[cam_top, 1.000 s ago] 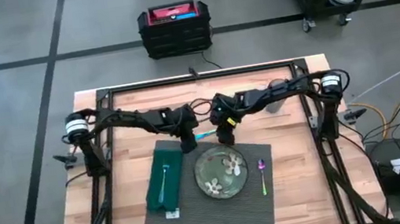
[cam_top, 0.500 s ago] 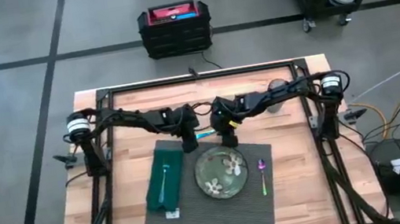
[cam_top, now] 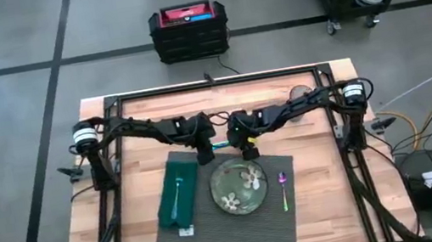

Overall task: Set table place
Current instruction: Put the iridescent blue knife on the gray place mat

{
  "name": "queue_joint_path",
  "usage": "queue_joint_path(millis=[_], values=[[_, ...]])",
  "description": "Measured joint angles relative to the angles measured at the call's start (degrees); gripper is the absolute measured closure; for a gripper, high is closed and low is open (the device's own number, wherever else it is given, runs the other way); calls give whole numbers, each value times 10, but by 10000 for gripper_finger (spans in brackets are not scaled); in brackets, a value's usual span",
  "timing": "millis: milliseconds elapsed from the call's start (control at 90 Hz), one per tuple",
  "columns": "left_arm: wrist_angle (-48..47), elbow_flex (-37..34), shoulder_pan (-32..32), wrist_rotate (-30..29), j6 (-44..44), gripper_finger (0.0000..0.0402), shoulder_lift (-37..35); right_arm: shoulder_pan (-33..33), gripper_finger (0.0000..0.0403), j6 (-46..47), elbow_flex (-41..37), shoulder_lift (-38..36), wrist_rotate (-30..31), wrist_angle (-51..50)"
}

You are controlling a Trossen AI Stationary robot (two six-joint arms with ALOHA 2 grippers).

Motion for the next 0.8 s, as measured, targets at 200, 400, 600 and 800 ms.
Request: queue_joint_path(millis=[200,400,600,800], values=[[2,0,0,2,0,326,0,-14,264,40,2,32,-52,20],[7,-4,0,3,0,326,0,-24,317,62,2,49,-86,31],[9,-4,0,3,2,326,0,-26,383,69,0,49,-84,34],[8,-5,0,2,3,326,-6,-23,396,61,0,45,-78,32]])
